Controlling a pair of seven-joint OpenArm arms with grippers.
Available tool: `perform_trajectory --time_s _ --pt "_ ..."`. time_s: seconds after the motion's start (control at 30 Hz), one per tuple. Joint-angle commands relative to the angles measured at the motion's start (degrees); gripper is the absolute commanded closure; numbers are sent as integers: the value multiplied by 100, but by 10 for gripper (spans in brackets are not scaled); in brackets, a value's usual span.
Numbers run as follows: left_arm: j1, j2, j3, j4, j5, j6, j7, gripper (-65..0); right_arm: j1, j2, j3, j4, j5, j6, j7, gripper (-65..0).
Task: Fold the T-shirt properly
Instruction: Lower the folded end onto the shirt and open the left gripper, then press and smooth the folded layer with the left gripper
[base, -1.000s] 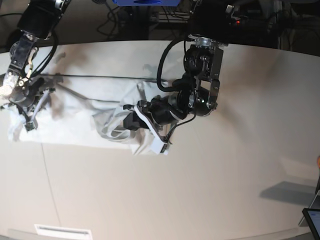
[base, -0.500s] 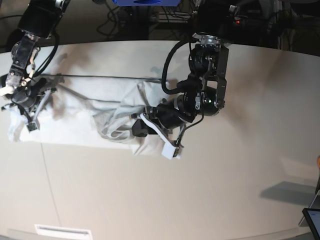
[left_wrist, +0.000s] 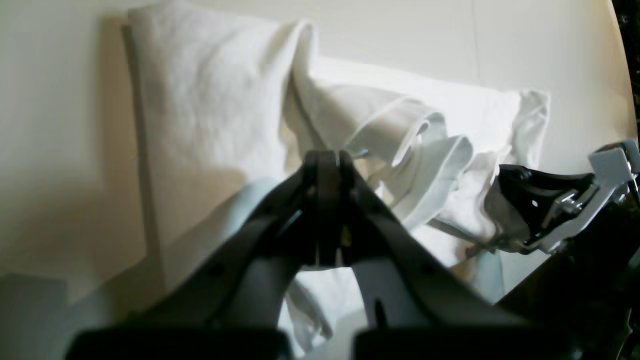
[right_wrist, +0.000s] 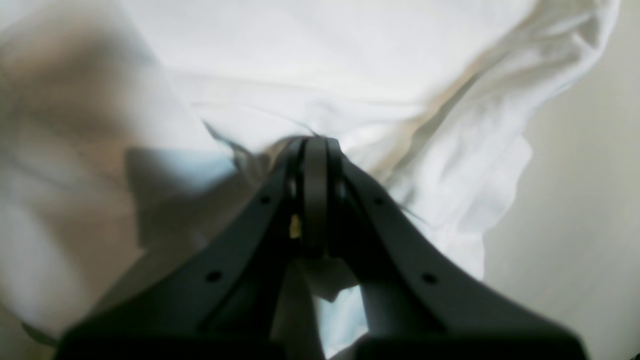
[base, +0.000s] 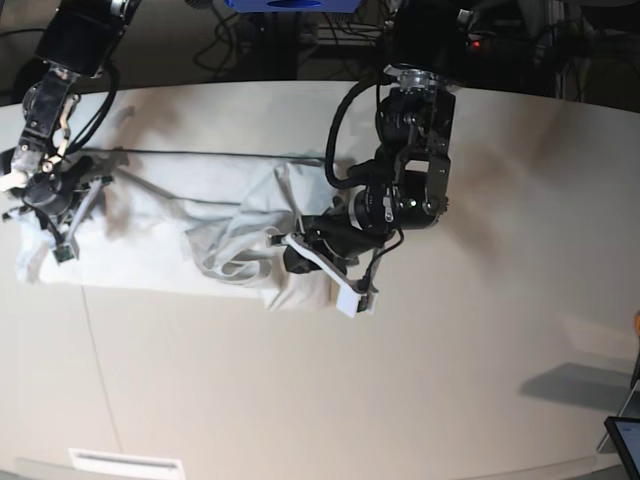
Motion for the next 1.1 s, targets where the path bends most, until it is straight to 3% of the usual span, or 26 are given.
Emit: perform_trajectory --time_s 0.0,0.17,0.33,0.5,0.77,0.93,1.07 --pt "-109 22 7 86 -66 -16 -78 0 16 10 -7 33 84 97 -48 -10" --pt "-109 13 7 77 -57 2 -78 0 16 10 -7 33 84 97 -48 -10" --pt "-109 13 16 -187 40 538 -78 0 16 10 -7 33 84 97 -48 -10" --pt "-118 49 7 -591 14 476 -78 0 16 10 -16 33 84 97 -48 -10" --pt "-118 347 16 -688 5 -543 -78 0 16 10 -42 33 84 97 -66 -10" --pt "-118 629 51 -1145 5 -587 -78 0 16 27 -42 42 84 97 -75 -10" --pt "-127 655 719 -1154 5 -675 -87 0 16 36 -34 42 84 97 -75 -10"
